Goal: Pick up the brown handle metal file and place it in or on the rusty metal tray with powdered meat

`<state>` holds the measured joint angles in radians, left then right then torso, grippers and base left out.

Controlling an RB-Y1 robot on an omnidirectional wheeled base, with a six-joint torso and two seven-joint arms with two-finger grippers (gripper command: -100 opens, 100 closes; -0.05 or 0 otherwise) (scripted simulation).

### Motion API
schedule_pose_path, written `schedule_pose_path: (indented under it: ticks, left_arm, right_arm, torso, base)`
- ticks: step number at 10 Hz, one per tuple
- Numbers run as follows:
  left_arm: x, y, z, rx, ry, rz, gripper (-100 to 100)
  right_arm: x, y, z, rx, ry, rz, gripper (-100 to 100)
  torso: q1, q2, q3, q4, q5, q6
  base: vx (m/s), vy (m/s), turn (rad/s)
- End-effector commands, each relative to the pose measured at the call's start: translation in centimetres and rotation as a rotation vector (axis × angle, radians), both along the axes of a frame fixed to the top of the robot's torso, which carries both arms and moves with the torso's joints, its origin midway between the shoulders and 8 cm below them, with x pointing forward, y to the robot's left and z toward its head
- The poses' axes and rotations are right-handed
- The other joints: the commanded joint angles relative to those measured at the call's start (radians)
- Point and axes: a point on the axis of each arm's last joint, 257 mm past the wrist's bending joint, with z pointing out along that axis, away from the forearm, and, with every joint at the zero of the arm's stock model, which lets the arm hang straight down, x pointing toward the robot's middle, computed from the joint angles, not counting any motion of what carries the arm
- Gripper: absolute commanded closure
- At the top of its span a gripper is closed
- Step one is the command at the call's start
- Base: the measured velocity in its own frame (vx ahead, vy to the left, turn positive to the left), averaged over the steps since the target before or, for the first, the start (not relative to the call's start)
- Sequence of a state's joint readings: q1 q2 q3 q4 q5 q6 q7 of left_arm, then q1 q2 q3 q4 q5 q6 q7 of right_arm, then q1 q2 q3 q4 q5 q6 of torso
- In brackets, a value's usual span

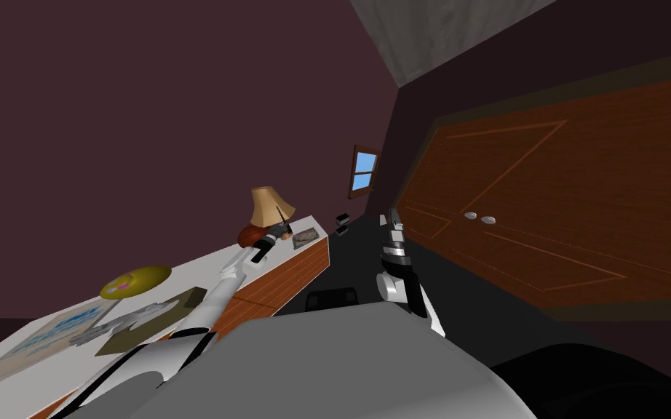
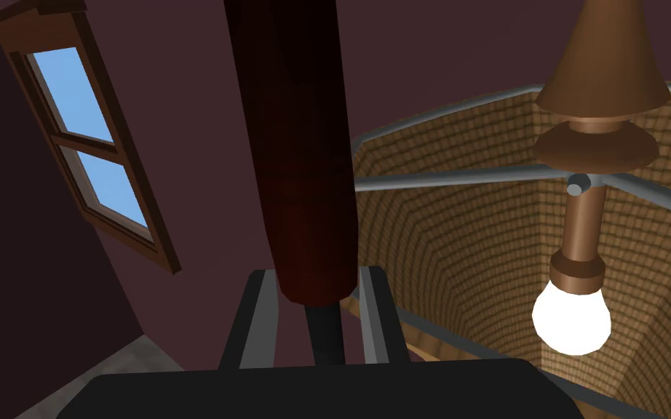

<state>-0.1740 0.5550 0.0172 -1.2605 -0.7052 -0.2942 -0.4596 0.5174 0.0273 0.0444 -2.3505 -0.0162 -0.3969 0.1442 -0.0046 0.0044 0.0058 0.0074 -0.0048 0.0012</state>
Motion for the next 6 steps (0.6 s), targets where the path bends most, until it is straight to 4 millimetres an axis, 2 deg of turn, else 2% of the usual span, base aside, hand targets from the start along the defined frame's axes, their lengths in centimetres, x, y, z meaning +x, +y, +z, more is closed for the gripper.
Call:
schedule_pose_path:
  ticks: [1,4,6]
  left_arm:
    - [1.2,0.2,1.9,-0.007,-0.023,0.004,100]
    - [3.3,0.9,4.6,-0.023,-0.05,0.019,100]
    - [4.5,1.3,5.5,-0.034,-0.052,0.029,100]
  right_arm:
    - [0.0,0.0,0.0,0.0,0.0,0.0,0]
    - [0.0,0.0,0.0,0.0,0.0,0.0,0]
    - [0.0,0.0,0.0,0.0,0.0,0.0,0]
  torso:
    - [0.0,0.0,0.0,0.0,0.0,0.0]
    - [-0.004,0.005,0.005,0.006,-0.003,0.001]
    - [-0.006,0.009,0.008,0.008,-0.005,0.001]
  base:
    - [-0.039,-0.013,-0.026]
    - [-0.045,-0.014,-0.059]
    - [-0.054,-0.016,-0.076]
